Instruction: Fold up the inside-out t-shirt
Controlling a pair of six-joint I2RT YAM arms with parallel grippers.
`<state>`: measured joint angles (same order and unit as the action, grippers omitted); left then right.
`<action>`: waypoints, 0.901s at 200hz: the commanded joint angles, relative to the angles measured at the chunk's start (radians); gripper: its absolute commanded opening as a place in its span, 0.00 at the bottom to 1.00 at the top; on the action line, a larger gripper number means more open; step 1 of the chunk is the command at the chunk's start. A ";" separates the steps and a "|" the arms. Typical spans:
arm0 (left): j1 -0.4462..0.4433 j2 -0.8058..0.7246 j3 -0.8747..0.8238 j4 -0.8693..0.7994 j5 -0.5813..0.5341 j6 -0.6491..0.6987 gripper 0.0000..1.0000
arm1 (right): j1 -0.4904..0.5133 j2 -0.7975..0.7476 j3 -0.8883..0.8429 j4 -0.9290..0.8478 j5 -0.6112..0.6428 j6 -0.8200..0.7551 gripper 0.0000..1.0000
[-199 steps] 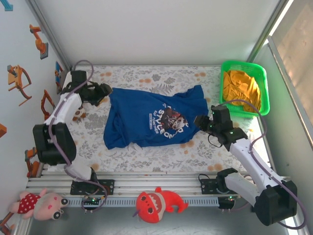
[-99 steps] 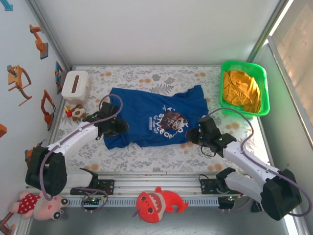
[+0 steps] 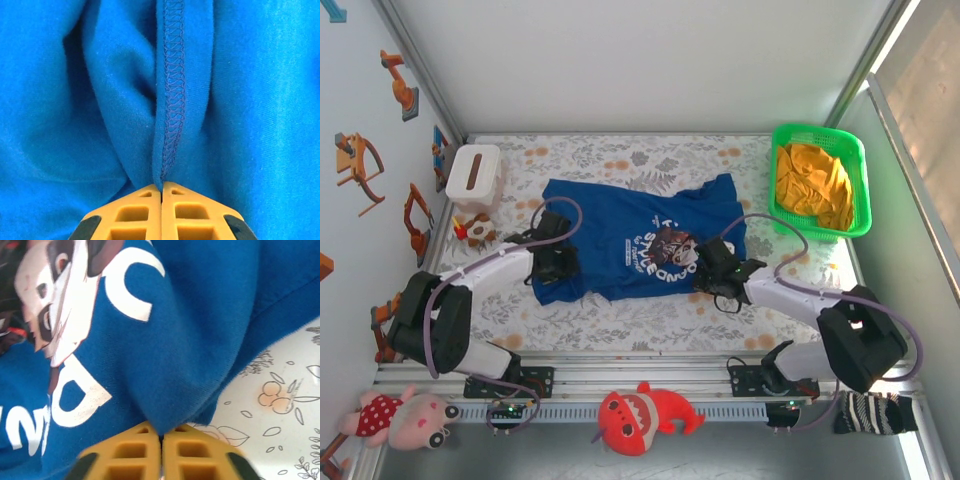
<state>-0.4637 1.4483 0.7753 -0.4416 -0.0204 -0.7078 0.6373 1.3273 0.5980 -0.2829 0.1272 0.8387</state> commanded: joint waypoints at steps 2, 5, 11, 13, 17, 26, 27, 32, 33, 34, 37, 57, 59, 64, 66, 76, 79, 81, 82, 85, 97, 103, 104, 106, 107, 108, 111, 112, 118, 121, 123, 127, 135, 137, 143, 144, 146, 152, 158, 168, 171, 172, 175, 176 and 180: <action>0.026 -0.031 0.097 -0.050 -0.025 0.058 0.00 | -0.001 -0.072 0.057 -0.047 0.128 -0.012 0.00; 0.035 -0.040 0.108 -0.060 -0.023 0.064 0.00 | -0.004 -0.089 0.064 -0.060 0.136 -0.017 0.00; 0.058 -0.064 0.129 -0.073 -0.009 0.077 0.00 | -0.012 -0.129 0.082 -0.087 0.150 -0.033 0.00; 0.069 -0.070 0.135 -0.077 -0.002 0.082 0.00 | -0.016 -0.141 0.087 -0.097 0.153 -0.035 0.00; 0.090 -0.085 0.149 -0.082 0.016 0.090 0.00 | -0.024 -0.168 0.099 -0.116 0.159 -0.047 0.00; 0.146 -0.116 0.176 -0.094 0.066 0.103 0.00 | -0.048 -0.229 0.129 -0.156 0.165 -0.069 0.00; 0.154 -0.119 0.181 -0.095 0.071 0.104 0.00 | -0.049 -0.234 0.132 -0.160 0.164 -0.071 0.00; 0.188 -0.133 0.196 -0.098 0.100 0.109 0.00 | -0.063 -0.265 0.145 -0.176 0.161 -0.081 0.00; 0.191 -0.134 0.200 -0.099 0.105 0.110 0.00 | -0.066 -0.268 0.149 -0.180 0.159 -0.084 0.00; 0.200 -0.135 0.203 -0.100 0.110 0.111 0.00 | -0.070 -0.274 0.152 -0.183 0.157 -0.086 0.00; 0.221 -0.142 0.212 -0.101 0.126 0.115 0.00 | -0.078 -0.290 0.161 -0.191 0.152 -0.093 0.00; 0.330 -0.132 0.271 -0.109 0.241 0.135 0.00 | -0.125 -0.343 0.218 -0.248 0.116 -0.133 0.00; 0.338 -0.128 0.275 -0.108 0.249 0.138 0.00 | -0.127 -0.344 0.222 -0.253 0.115 -0.136 0.00; 0.355 -0.116 0.288 -0.109 0.267 0.146 0.00 | -0.130 -0.345 0.229 -0.258 0.108 -0.142 0.00; 0.361 -0.110 0.293 -0.109 0.275 0.148 0.00 | -0.131 -0.346 0.231 -0.259 0.106 -0.144 0.00; 0.386 -0.077 0.313 -0.110 0.304 0.158 0.00 | -0.131 -0.336 0.234 -0.260 0.093 -0.148 0.00; 0.391 -0.067 0.316 -0.107 0.312 0.161 0.00 | -0.131 -0.331 0.232 -0.258 0.090 -0.148 0.00; 0.396 -0.059 0.317 -0.101 0.316 0.162 0.00 | -0.131 -0.327 0.231 -0.257 0.087 -0.147 0.00; 0.397 -0.055 0.319 -0.100 0.319 0.164 0.00 | -0.131 -0.325 0.230 -0.257 0.086 -0.147 0.00; 0.402 -0.043 0.321 -0.097 0.323 0.167 0.00 | -0.130 -0.321 0.228 -0.252 0.083 -0.147 0.00; 0.421 0.003 0.327 -0.088 0.342 0.167 0.14 | -0.131 -0.304 0.204 -0.236 0.078 -0.140 0.00; 0.430 0.025 0.327 -0.085 0.354 0.169 0.28 | -0.131 -0.300 0.190 -0.225 0.079 -0.136 0.00; 0.431 0.029 0.327 -0.085 0.354 0.168 0.31 | -0.131 -0.300 0.188 -0.224 0.080 -0.135 0.00; 0.433 0.034 0.327 -0.084 0.355 0.169 0.34 | -0.131 -0.298 0.184 -0.221 0.080 -0.134 0.00; 0.434 0.037 0.326 -0.085 0.355 0.169 0.36 | -0.131 -0.297 0.182 -0.220 0.081 -0.134 0.00; 0.435 0.039 0.326 -0.086 0.356 0.168 0.38 | -0.131 -0.297 0.179 -0.218 0.081 -0.133 0.00; 0.437 0.045 0.324 -0.088 0.355 0.169 0.43 | -0.131 -0.296 0.172 -0.215 0.083 -0.132 0.00; 0.437 0.048 0.324 -0.089 0.354 0.169 0.45 | -0.131 -0.295 0.171 -0.214 0.084 -0.131 0.00; 0.438 0.055 0.313 -0.091 0.350 0.169 0.51 | -0.132 -0.292 0.161 -0.209 0.087 -0.129 0.00; 0.438 0.055 0.305 -0.089 0.349 0.169 0.53 | -0.132 -0.292 0.155 -0.207 0.087 -0.127 0.00; 0.438 0.055 0.299 -0.088 0.348 0.168 0.54 | -0.133 -0.291 0.152 -0.207 0.087 -0.127 0.00; 0.436 0.050 0.284 -0.083 0.346 0.166 0.55 | -0.134 -0.290 0.146 -0.204 0.088 -0.127 0.00; 0.432 0.033 0.245 -0.069 0.343 0.156 0.57 | -0.134 -0.292 0.137 -0.199 0.086 -0.127 0.00; 0.431 0.026 0.235 -0.065 0.341 0.153 0.57 | -0.134 -0.291 0.134 -0.198 0.086 -0.127 0.00; 0.424 0.005 0.202 -0.054 0.330 0.146 0.58 | -0.134 -0.293 0.129 -0.196 0.086 -0.127 0.00; 0.422 0.001 0.196 -0.053 0.327 0.145 0.58 | -0.134 -0.293 0.127 -0.195 0.086 -0.127 0.00; 0.417 -0.006 0.185 -0.050 0.323 0.142 0.58 | -0.134 -0.293 0.126 -0.194 0.086 -0.127 0.00; 0.402 -0.031 0.151 -0.042 0.301 0.138 0.58 | -0.134 -0.295 0.122 -0.194 0.086 -0.127 0.00; 0.384 -0.053 0.122 -0.038 0.276 0.138 0.59 | -0.135 -0.296 0.119 -0.193 0.087 -0.127 0.00; 0.340 -0.092 0.081 -0.041 0.205 0.143 0.59 | -0.136 -0.296 0.119 -0.191 0.088 -0.128 0.00; 0.327 -0.101 0.069 -0.041 0.182 0.145 0.59 | -0.136 -0.296 0.119 -0.190 0.088 -0.128 0.00; 0.321 -0.104 0.066 -0.040 0.174 0.146 0.59 | -0.136 -0.296 0.118 -0.191 0.088 -0.128 0.00; 0.305 -0.114 0.055 -0.038 0.150 0.149 0.59 | -0.137 -0.295 0.120 -0.190 0.086 -0.130 0.00; 0.302 -0.117 0.053 -0.038 0.142 0.149 0.59 | -0.137 -0.295 0.120 -0.190 0.086 -0.130 0.00; 0.279 -0.126 0.039 -0.036 0.108 0.153 0.58 | -0.137 -0.294 0.120 -0.190 0.086 -0.131 0.00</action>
<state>-0.0956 1.4097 0.8772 -0.4828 0.2325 -0.5686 0.5095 1.0412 0.7246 -0.4789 0.1993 0.7170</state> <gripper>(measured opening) 0.585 0.043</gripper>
